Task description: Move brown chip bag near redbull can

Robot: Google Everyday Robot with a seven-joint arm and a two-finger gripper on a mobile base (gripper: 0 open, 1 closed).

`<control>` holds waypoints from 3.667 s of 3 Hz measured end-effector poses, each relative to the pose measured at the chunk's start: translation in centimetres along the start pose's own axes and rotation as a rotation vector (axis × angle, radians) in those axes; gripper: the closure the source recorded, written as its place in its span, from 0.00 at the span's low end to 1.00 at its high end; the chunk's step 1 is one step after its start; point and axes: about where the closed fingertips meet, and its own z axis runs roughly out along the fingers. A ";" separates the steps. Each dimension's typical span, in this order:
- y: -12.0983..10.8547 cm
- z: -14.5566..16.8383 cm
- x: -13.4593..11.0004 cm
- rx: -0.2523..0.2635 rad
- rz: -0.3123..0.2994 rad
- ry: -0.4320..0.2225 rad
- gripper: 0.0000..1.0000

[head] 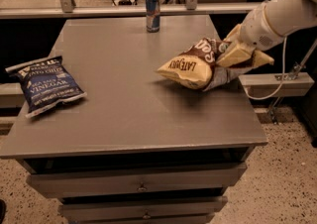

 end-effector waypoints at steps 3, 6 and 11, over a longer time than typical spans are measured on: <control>-5.7 -1.5 -4.3 0.072 -0.070 -0.061 1.00; -12.8 2.0 -3.4 0.156 -0.241 -0.280 1.00; -16.6 8.8 -9.0 0.133 -0.496 -0.210 1.00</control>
Offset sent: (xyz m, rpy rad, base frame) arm 0.0558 0.0080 0.0628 0.0358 -0.1320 0.0190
